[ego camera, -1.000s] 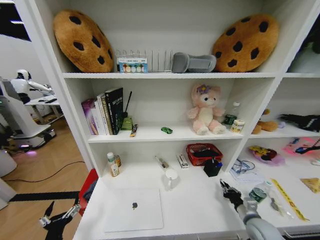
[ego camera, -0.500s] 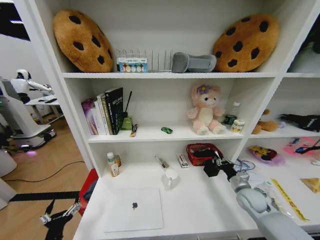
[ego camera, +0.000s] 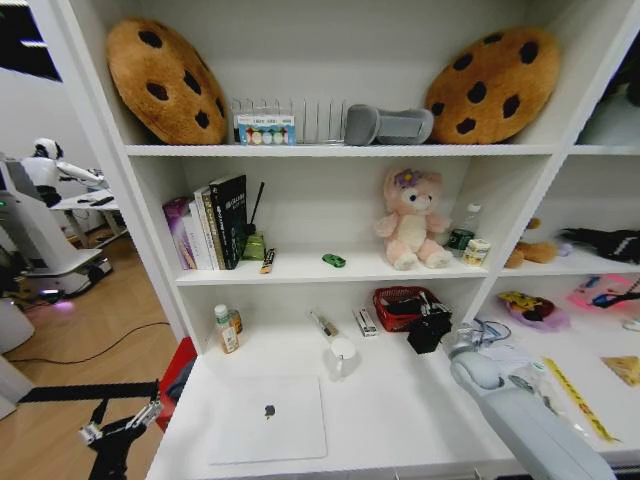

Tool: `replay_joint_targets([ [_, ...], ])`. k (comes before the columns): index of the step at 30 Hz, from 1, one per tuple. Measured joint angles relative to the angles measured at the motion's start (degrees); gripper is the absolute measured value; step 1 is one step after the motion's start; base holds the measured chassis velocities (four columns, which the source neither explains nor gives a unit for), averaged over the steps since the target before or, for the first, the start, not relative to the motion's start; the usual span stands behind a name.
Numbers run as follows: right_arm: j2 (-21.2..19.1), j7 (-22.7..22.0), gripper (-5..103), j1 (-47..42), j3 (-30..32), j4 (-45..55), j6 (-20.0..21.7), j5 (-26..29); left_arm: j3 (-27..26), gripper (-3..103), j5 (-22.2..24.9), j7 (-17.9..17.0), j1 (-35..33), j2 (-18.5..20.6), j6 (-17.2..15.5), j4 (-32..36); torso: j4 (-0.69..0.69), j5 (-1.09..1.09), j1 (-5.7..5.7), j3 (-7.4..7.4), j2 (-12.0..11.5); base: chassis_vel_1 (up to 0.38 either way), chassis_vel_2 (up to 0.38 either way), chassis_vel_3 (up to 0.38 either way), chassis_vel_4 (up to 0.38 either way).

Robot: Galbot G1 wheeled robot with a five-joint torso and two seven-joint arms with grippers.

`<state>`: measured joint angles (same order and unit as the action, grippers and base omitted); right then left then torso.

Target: Organize the objects on the table.

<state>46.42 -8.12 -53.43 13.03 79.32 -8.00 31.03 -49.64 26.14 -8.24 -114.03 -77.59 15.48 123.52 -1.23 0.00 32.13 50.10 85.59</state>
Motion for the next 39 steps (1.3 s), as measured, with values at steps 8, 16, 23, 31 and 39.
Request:
replay_joint_targets([
  [8,0.1,0.7,12,2.4,-1.7,-2.6,-0.7,0.1,0.2,100,-0.4,-0.2,0.3,-0.5,-0.2,0.0,-0.01,-0.01,-0.01,0.0,0.0,0.0,0.0,0.0,0.0],
  [16,0.1,1.4,9,3.5,-2.3,-3.9,-1.2,0.3,0.4,100,-0.6,-0.4,0.5,-0.7,-0.4,-0.1,-0.01,0.0,-0.01,0.0,0.0,0.0,0.0,0.0,0.0],
  [23,-0.4,1.5,30,2.2,-1.2,-2.5,-0.9,0.4,0.3,100,-0.4,-0.5,0.6,-0.6,-0.5,0.0,0.0,-0.01,-0.01,0.0,0.0,0.0,0.0,0.0,0.0],
  [31,-0.9,1.5,63,0.4,0.3,-1.1,-0.7,0.4,0.4,100,-0.4,-0.5,0.7,-0.6,-0.5,0.0,0.0,0.0,-0.01,0.0,0.0,0.0,0.0,0.0,0.0],
  [39,-1.4,1.5,85,-1.3,2.1,1.0,-0.6,0.2,0.3,100,-0.2,-0.5,0.6,-0.3,-0.5,0.0,0.0,0.0,-0.01,0.0,0.0,0.0,0.0,0.0,0.0],
])
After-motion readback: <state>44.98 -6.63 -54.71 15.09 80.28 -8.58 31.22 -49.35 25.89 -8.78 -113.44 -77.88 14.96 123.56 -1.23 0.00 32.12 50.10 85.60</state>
